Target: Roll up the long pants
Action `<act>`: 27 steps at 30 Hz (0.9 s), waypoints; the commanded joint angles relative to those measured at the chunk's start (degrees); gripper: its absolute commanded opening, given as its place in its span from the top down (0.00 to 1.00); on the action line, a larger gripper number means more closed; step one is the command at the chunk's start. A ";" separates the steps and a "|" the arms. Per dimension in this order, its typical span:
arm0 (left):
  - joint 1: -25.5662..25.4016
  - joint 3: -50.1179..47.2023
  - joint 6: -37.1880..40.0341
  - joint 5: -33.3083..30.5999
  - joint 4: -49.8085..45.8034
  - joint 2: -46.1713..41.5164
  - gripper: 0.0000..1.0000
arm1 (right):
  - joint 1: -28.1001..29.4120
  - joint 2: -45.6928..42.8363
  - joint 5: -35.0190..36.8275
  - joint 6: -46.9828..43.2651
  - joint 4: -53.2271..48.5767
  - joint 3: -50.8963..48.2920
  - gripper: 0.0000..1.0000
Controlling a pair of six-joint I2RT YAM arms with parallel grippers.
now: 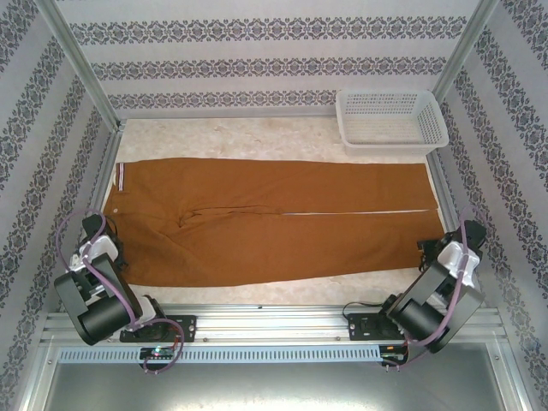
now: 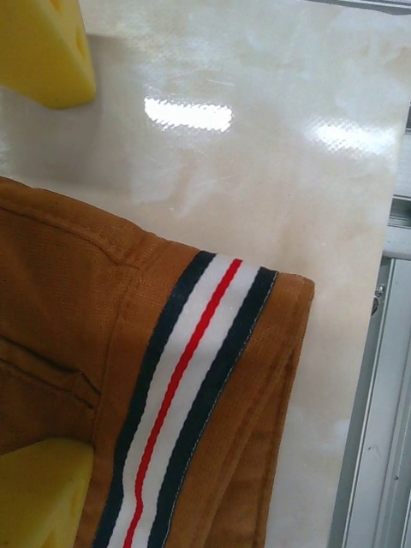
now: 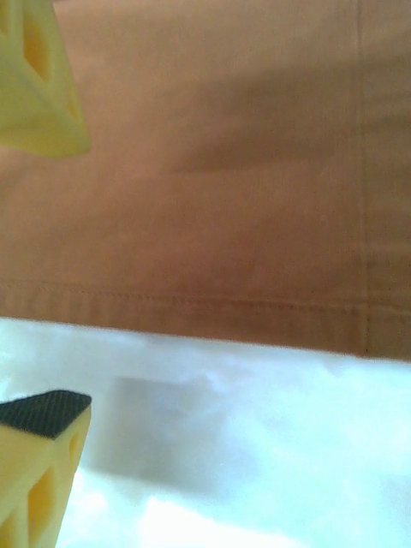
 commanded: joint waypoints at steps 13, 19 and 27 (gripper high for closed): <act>0.61 0.28 2.88 3.68 8.57 5.94 1.00 | 0.55 17.89 1.53 -3.11 4.90 6.84 1.00; 0.67 3.13 3.48 4.62 1.81 0.45 1.00 | 1.98 8.33 2.07 -5.72 -0.72 8.24 1.00; 0.66 10.08 3.50 6.88 -7.54 -8.90 1.00 | 4.73 -2.59 0.77 -4.50 -9.54 21.83 1.00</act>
